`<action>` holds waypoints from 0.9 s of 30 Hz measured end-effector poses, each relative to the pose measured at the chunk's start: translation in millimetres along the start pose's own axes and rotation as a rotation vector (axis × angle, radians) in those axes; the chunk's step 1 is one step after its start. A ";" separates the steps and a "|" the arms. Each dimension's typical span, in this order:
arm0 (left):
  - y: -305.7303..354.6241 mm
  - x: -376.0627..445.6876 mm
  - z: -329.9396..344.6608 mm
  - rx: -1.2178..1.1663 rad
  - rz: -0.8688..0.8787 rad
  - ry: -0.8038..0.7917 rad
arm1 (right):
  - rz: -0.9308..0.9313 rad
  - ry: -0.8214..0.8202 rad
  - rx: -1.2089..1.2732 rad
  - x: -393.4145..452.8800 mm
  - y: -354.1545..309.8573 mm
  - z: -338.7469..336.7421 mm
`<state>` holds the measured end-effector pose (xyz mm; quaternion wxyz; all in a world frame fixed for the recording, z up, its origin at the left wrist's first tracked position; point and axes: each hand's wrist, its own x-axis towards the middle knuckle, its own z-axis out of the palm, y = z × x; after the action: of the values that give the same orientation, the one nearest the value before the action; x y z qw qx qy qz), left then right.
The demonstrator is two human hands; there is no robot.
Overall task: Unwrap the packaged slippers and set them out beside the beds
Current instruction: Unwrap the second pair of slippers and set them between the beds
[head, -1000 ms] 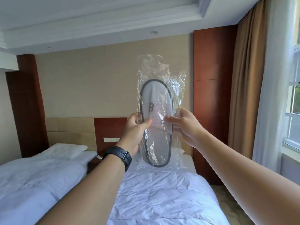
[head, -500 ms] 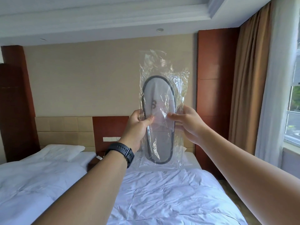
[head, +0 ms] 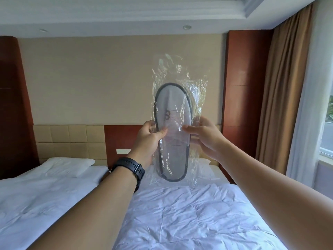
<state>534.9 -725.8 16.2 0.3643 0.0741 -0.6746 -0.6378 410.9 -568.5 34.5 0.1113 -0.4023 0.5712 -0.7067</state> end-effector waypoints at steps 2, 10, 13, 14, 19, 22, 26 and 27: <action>-6.4 14.0 -24.2 0.003 -0.001 0.005 | -0.001 0.000 0.000 16.8 12.0 21.2; -37.4 81.6 -97.5 0.018 -0.009 0.012 | 0.023 0.006 0.010 87.7 54.6 82.6; -42.5 111.8 -128.9 0.012 -0.007 0.010 | 0.021 0.004 0.012 117.5 65.3 109.9; -44.1 120.8 -139.4 0.013 -0.006 0.007 | 0.019 0.004 0.013 126.5 68.5 119.3; -56.8 155.1 -192.3 -0.007 -0.006 -0.005 | 0.032 0.009 0.001 162.6 87.5 166.8; -63.8 171.3 -228.9 -0.017 0.003 -0.008 | 0.032 0.013 -0.002 181.7 97.2 201.6; -70.1 193.1 -290.4 -0.014 0.017 -0.015 | 0.030 0.022 0.008 205.2 113.4 258.9; -71.2 198.5 -307.9 -0.016 0.020 -0.022 | 0.029 0.027 0.006 210.6 118.3 275.2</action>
<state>545.8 -1098.6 5.6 0.3636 0.0576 -0.6742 -0.6402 429.4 -934.1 27.9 0.1148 -0.3841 0.5763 -0.7121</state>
